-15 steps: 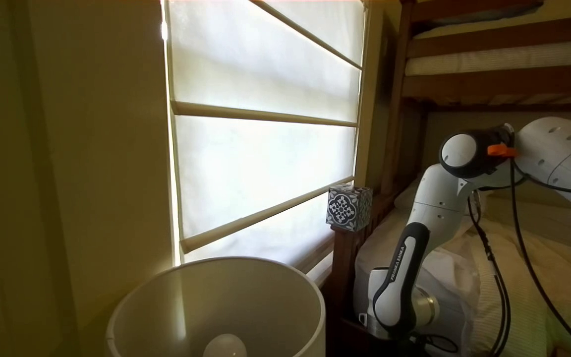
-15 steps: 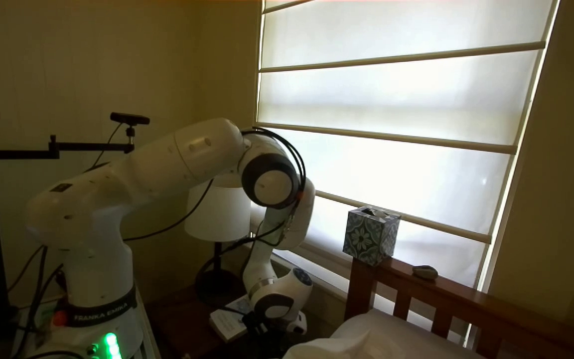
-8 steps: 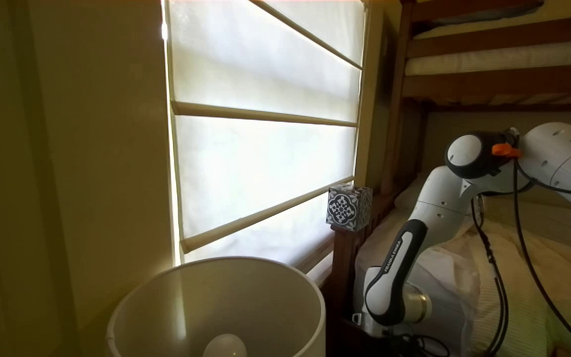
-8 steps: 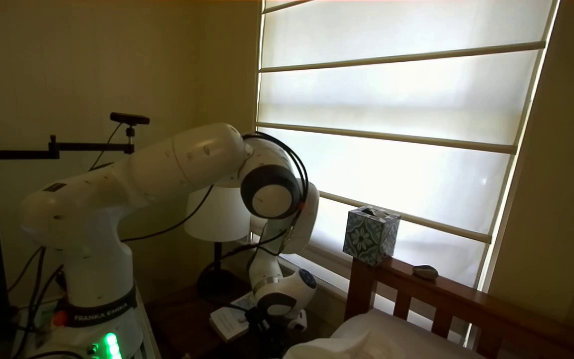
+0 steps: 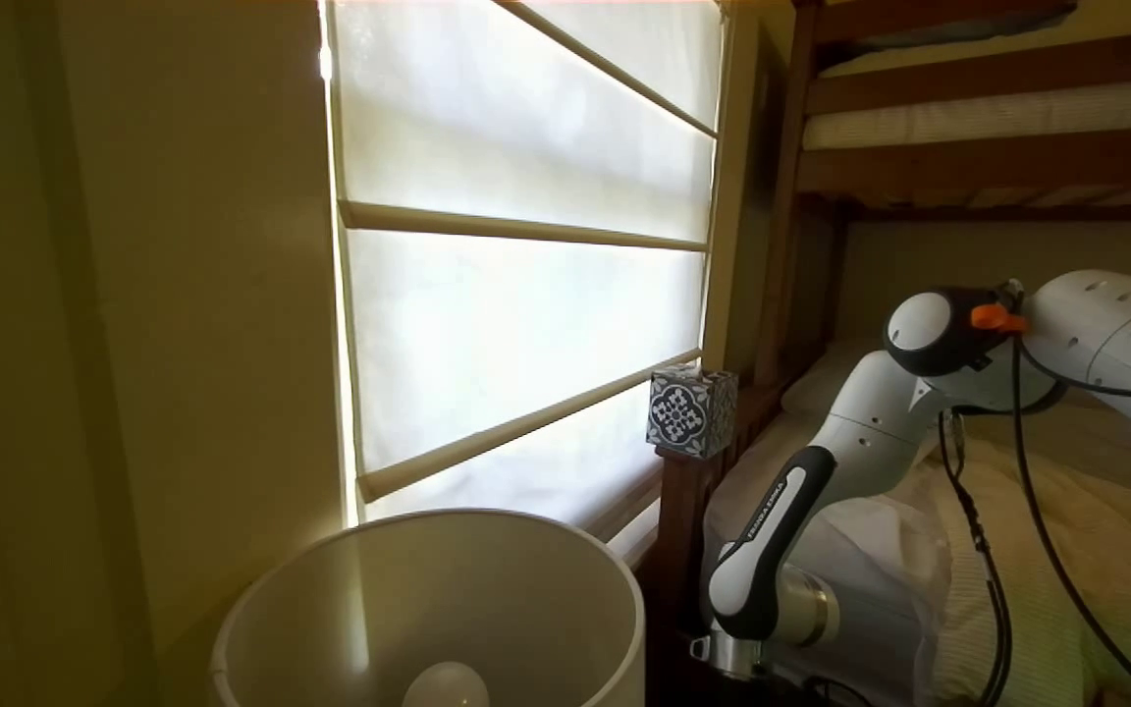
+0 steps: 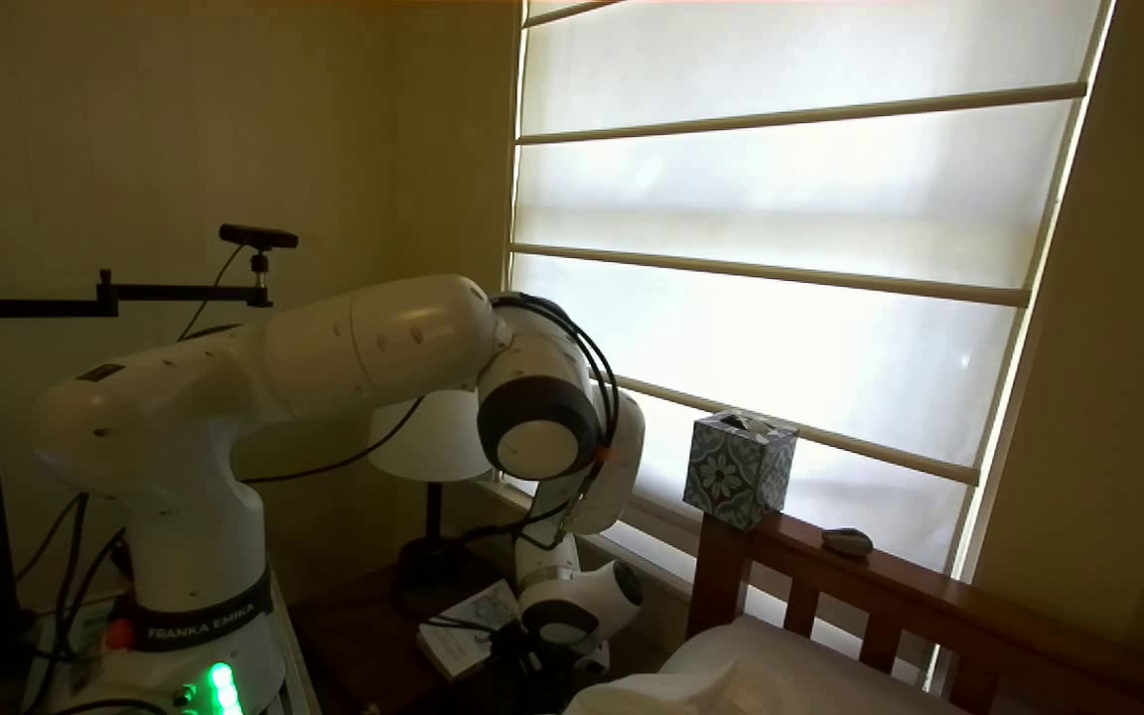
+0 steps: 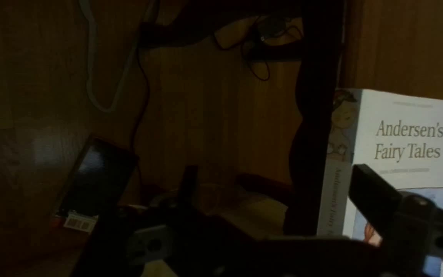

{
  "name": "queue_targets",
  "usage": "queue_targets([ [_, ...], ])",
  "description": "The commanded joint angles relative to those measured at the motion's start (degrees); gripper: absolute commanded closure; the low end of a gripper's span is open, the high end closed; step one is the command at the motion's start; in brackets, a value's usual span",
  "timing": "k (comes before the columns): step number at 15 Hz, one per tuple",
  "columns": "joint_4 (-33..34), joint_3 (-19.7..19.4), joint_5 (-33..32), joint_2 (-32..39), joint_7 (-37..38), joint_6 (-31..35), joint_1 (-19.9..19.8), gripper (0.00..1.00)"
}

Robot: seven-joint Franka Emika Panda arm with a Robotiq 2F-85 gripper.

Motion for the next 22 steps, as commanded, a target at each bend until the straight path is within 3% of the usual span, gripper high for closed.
queue_targets([
  [1,3.83,0.88,2.17,5.09,-4.08,-0.18,0.61,0.00],
  [13,-0.23,0.44,2.15,1.80,-4.83,-0.38,1.30,0.00],
  [18,-3.48,1.78,2.17,-0.47,-6.13,1.43,0.16,0.00],
  [22,-1.23,4.48,3.45,2.90,-8.03,4.10,-1.81,0.00],
])
